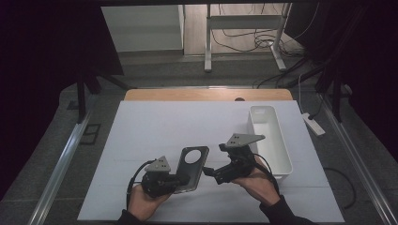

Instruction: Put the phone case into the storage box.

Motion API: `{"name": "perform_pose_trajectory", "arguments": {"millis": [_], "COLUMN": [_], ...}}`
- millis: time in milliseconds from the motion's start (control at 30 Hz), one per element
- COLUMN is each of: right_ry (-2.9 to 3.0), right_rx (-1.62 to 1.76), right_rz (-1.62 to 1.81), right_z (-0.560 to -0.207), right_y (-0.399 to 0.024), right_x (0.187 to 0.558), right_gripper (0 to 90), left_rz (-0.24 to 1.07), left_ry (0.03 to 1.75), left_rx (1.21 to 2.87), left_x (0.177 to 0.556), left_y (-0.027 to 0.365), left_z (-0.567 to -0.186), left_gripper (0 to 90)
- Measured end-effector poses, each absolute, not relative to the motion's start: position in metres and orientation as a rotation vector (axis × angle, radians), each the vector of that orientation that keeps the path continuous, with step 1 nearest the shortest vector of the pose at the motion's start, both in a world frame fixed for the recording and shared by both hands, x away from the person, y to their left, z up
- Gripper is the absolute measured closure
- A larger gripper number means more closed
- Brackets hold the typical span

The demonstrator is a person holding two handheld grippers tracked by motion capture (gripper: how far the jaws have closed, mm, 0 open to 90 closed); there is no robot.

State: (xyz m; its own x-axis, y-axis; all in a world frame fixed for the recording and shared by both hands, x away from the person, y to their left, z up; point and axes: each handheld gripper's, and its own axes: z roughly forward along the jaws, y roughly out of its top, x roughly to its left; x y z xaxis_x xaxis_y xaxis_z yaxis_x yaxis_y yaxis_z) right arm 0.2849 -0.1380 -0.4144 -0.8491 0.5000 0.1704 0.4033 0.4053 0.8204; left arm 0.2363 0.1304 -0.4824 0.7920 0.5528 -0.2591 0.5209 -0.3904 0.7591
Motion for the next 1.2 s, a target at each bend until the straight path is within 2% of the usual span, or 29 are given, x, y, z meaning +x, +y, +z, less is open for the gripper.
{"name": "perform_pose_trajectory", "arguments": {"millis": [367, 1133, 1200], "right_ry": [2.525, 2.45, 2.428], "right_rx": [0.872, 0.968, 0.973], "right_rz": [1.424, 1.412, 1.407], "right_z": [-0.416, -0.412, -0.41], "right_y": [-0.141, -0.14, -0.14], "right_x": [0.288, 0.288, 0.287], "right_gripper": [0.0, 0.0, 5.1], "left_rz": [0.104, 0.012, 0.003], "left_ry": [0.861, 0.837, 0.83], "left_rx": [2.072, 2.039, 2.041], "left_x": [0.235, 0.232, 0.232], "left_y": [0.13, 0.12, 0.119], "left_z": [-0.482, -0.481, -0.482], "left_gripper": [84.6, 84.6, 84.6]}}
